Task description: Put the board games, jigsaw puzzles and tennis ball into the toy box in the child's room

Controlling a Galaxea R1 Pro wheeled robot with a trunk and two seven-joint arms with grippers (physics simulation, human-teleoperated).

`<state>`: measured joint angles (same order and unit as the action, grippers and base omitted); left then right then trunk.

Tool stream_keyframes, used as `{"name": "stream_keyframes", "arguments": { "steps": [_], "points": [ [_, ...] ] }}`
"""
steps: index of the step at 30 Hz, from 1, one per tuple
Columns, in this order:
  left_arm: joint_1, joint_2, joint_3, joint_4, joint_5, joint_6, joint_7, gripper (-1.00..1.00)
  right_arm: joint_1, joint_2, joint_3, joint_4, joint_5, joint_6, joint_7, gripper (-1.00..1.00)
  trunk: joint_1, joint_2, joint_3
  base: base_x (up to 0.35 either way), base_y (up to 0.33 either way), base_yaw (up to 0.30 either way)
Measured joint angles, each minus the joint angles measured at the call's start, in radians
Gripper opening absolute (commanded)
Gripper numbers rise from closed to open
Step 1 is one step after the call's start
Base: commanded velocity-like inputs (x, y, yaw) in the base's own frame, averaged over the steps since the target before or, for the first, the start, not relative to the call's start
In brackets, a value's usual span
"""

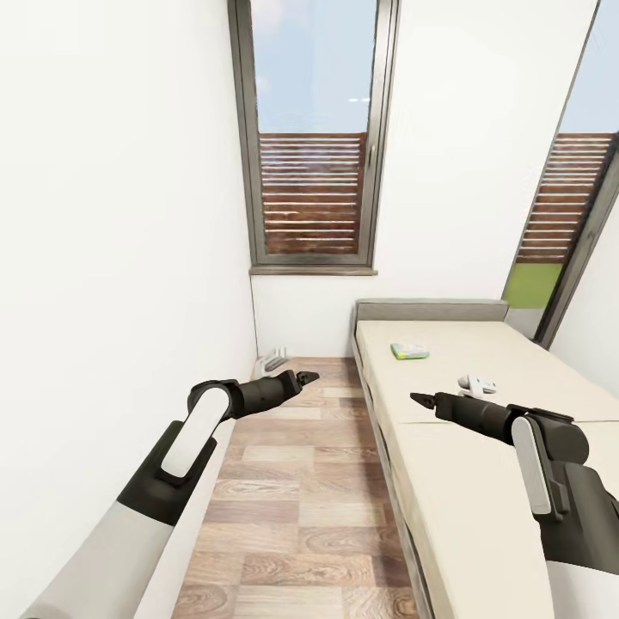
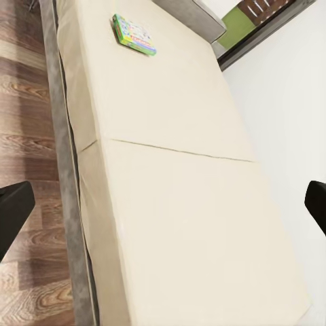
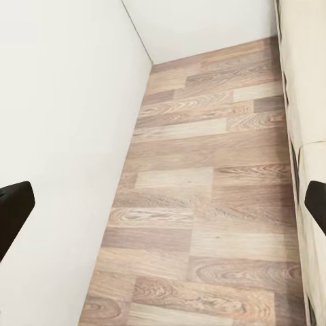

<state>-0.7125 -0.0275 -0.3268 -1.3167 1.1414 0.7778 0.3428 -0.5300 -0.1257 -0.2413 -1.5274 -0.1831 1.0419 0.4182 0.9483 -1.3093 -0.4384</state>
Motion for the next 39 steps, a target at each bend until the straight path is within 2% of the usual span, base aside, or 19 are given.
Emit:
{"name": "stream_keyframes", "arguments": {
  "steps": [16,39],
  "points": [
    [0.000,-0.001,-0.001,0.000,0.001,0.000,0.000,1.00,0.000,0.000,0.000,0.000,0.000,0.000,0.000,1.00,0.000,0.000,0.000,0.000,0.093,0.000],
    [0.000,-0.001,-0.001,0.000,0.002,0.001,0.000,1.00,-0.001,0.000,-0.001,0.000,0.000,0.000,0.000,1.00,0.000,0.000,0.000,0.001,0.014,0.000]
  ]
}}
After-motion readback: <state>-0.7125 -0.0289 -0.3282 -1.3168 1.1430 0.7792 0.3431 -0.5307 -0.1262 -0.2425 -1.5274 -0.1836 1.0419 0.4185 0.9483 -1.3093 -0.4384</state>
